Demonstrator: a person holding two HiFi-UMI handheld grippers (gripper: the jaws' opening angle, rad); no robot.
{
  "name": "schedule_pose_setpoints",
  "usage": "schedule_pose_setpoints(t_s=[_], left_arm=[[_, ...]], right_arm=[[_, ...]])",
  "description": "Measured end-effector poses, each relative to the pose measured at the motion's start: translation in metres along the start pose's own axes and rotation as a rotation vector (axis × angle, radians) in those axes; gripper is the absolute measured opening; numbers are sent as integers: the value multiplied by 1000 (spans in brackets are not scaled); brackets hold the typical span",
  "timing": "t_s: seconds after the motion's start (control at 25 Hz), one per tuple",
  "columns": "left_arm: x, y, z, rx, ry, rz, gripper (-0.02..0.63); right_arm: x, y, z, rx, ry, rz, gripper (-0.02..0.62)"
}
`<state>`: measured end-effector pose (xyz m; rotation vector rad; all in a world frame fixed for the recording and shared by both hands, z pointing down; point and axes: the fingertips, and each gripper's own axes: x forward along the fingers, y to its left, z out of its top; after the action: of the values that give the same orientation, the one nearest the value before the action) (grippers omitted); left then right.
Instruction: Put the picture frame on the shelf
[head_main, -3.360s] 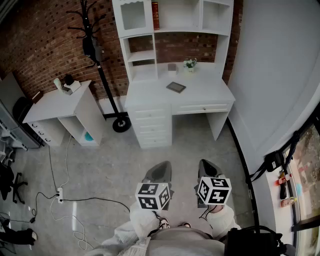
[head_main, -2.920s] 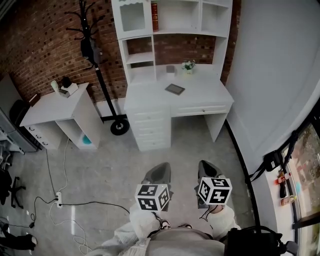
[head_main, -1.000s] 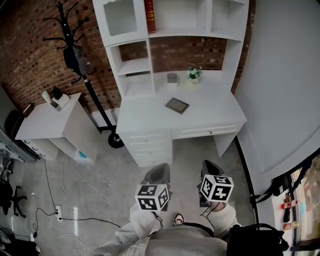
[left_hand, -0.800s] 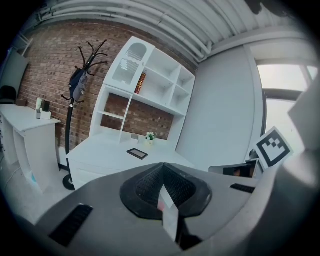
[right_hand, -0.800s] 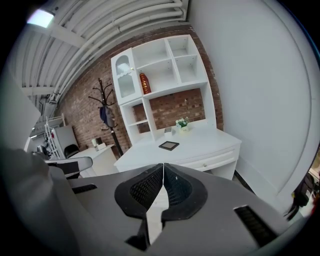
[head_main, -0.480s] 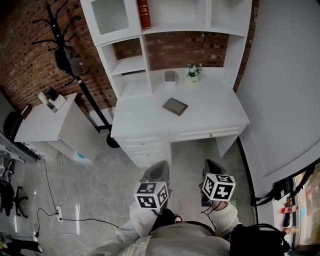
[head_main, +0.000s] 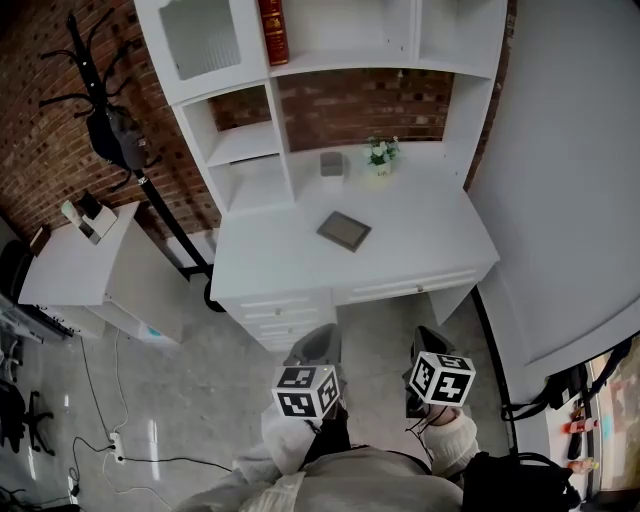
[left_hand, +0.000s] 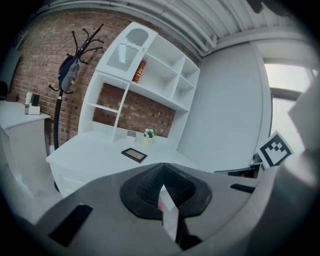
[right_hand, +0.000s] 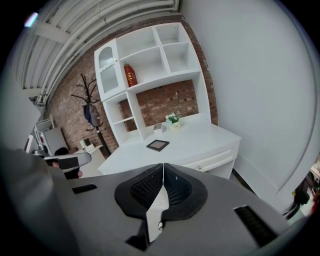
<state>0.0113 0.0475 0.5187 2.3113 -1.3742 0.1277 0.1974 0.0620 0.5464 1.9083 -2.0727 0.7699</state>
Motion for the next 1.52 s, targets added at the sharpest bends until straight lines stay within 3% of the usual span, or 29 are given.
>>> schedule_pose_setpoints(t_s=[0.28,0.68,1.12,1.52], left_arm=[[64,21,42,25,-20,-48,8],[140,60,89,59,4,-105,8],[201,123,122,35,34,-109,8],[244,142,130,-18,64,-168,8]], right_arm=[[42,-14,46,5,-27,-66,25],[124,4,95,33,-30,-86,25],[205,31,131,30,-18,-93,25],[223,24,144,42,-4,-179,25]])
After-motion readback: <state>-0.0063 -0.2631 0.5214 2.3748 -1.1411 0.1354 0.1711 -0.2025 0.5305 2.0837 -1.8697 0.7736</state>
